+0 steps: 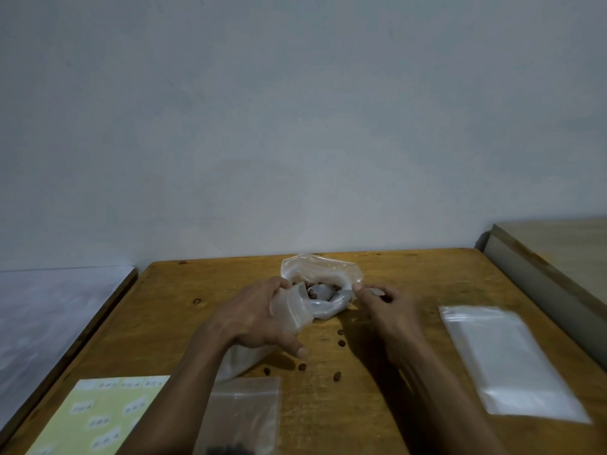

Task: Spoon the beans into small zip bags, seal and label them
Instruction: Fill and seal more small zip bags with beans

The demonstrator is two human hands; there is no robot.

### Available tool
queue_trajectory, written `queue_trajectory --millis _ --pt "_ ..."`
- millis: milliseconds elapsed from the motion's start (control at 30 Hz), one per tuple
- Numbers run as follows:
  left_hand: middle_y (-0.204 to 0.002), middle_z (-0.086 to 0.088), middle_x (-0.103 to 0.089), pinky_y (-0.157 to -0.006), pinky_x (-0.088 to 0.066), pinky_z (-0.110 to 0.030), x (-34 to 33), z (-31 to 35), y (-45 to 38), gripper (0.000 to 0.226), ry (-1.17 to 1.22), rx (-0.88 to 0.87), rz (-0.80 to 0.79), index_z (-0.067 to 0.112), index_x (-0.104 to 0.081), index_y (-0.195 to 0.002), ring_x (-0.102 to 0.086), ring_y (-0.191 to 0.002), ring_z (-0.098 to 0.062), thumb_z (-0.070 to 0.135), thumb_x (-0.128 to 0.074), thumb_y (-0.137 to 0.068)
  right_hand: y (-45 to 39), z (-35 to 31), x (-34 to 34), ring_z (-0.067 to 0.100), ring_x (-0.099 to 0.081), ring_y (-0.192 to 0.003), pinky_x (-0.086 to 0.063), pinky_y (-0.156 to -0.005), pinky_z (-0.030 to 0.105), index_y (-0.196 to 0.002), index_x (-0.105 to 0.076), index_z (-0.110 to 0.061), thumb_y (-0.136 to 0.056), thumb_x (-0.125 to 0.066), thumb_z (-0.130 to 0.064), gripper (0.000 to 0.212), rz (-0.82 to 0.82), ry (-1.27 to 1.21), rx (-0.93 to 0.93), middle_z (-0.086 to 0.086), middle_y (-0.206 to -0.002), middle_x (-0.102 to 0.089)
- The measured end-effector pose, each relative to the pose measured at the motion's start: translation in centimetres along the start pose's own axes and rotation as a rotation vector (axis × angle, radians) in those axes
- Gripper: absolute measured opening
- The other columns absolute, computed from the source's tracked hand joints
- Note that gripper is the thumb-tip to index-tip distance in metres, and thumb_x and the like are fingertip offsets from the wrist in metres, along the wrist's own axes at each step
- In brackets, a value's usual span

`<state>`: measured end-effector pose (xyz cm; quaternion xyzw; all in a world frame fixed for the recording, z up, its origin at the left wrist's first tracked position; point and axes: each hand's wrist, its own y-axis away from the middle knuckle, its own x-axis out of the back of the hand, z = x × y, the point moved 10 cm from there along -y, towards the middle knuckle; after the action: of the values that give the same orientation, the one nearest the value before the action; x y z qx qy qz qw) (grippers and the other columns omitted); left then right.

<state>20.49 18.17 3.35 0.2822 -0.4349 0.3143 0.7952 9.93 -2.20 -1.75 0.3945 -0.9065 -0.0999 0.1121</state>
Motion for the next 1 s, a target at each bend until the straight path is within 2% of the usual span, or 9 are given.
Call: queue_trajectory --millis 33,100,233,300,367,467,567,800,1000 --pt "-0.151 0.004 -0.04 -0.101 -0.047 -0.036 -0.3 0.0 -0.2 0.122 0.009 0.003 -0.012 0.033 -0.029 -0.153 -0.044 -0.131 -0.02 0.053 -0.095 -0.051 0.2 0.0 -0.3 0.018 -0.065 -0.091 -0.054 -0.071 0.032 -0.097 -0.069 -0.024 -0.091 -0.068 -0.033 0.011 0.037 -0.018 0.014 0.003 -0.104 -0.07" --pt "-0.154 0.003 -0.038 -0.102 -0.044 -0.036 -0.7 0.1 -0.6 0.123 0.014 -0.002 -0.025 0.033 -0.027 -0.154 -0.041 -0.134 -0.021 0.053 -0.094 -0.053 0.6 -1.0 -0.6 0.012 -0.065 -0.08 -0.05 -0.064 0.027 -0.082 -0.067 -0.028 -0.097 -0.06 -0.032 0.017 0.101 0.061 0.137 -0.001 -0.089 -0.071" --pt "-0.157 0.004 -0.035 -0.104 -0.044 -0.035 -0.7 -0.4 -0.8 0.126 0.06 0.006 -0.002 0.028 -0.027 -0.156 -0.04 -0.137 -0.019 0.054 -0.094 -0.053 2.6 -4.6 -0.3 -0.004 -0.059 -0.078 -0.049 -0.066 0.016 -0.108 -0.072 -0.025 -0.101 -0.054 -0.029 0.019 0.206 0.295 0.588 -0.018 -0.085 -0.064" --pt "-0.156 0.004 -0.037 -0.103 -0.045 -0.036 -0.3 -0.3 -0.7 0.127 0.089 -0.007 0.037 0.028 -0.029 -0.156 -0.041 -0.137 -0.019 0.054 -0.095 -0.051 3.0 -5.2 0.0 -0.005 -0.056 -0.076 -0.045 -0.064 0.014 -0.108 -0.074 -0.018 -0.102 -0.054 -0.026 0.022 0.255 0.353 0.672 -0.016 -0.083 -0.061" --pt "-0.155 0.005 -0.038 -0.103 -0.045 -0.035 0.0 0.3 -0.6 0.126 0.096 -0.037 0.064 0.03 -0.029 -0.156 -0.042 -0.136 -0.018 0.054 -0.095 -0.051 2.4 -4.0 0.1 0.0 -0.061 -0.073 -0.046 -0.06 0.016 -0.099 -0.074 -0.019 -0.102 -0.053 -0.028 0.023 0.246 0.319 0.54 -0.014 -0.077 -0.064" --pt "-0.153 0.005 -0.04 -0.103 -0.046 -0.036 0.2 0.7 -0.5 0.126 0.079 -0.057 0.079 0.032 -0.029 -0.155 -0.043 -0.132 -0.017 0.055 -0.094 -0.05 1.4 -0.2 -0.2 0.014 -0.066 -0.068 -0.047 -0.056 0.025 -0.078 -0.072 -0.013 -0.1 -0.056 -0.028 0.031 0.196 0.044 0.192 0.003 -0.071 -0.071" --pt "-0.153 0.006 -0.04 -0.103 -0.046 -0.037 -0.1 0.1 -0.5 0.125 0.045 -0.023 0.086 0.029 -0.032 -0.155 -0.044 -0.133 -0.018 0.057 -0.094 -0.05 1.4 1.3 -0.4 0.017 -0.066 -0.062 -0.05 -0.059 0.03 -0.077 -0.074 -0.011 -0.098 -0.06 -0.027 0.03 0.191 -0.158 0.052 0.007 -0.07 -0.075" --pt "-0.147 0.007 -0.045 -0.088 -0.044 -0.025 -1.3 -1.7 -1.1 0.122 0.16 0.011 0.102 0.025 -0.035 -0.152 -0.047 -0.122 -0.014 0.057 -0.094 -0.05 1.4 -1.0 0.6 0.013 -0.061 -0.058 -0.047 -0.054 0.026 -0.09 -0.072 -0.006 -0.099 -0.058 -0.014 0.019 0.106 -0.353 0.1 0.005 -0.065 -0.069" --pt "-0.142 0.005 -0.048 -0.093 -0.05 -0.032 -1.1 -1.9 -1.3 0.115 0.201 0.005 0.16 0.024 -0.039 -0.148 -0.05 -0.121 -0.016 0.056 -0.094 -0.052 3.6 -5.0 0.8 0.012 -0.062 -0.056 -0.051 -0.056 0.029 -0.086 -0.073 -0.009 -0.098 -0.059 -0.02 0.021 -0.006 -0.277 0.258 0.005 -0.066 -0.071"
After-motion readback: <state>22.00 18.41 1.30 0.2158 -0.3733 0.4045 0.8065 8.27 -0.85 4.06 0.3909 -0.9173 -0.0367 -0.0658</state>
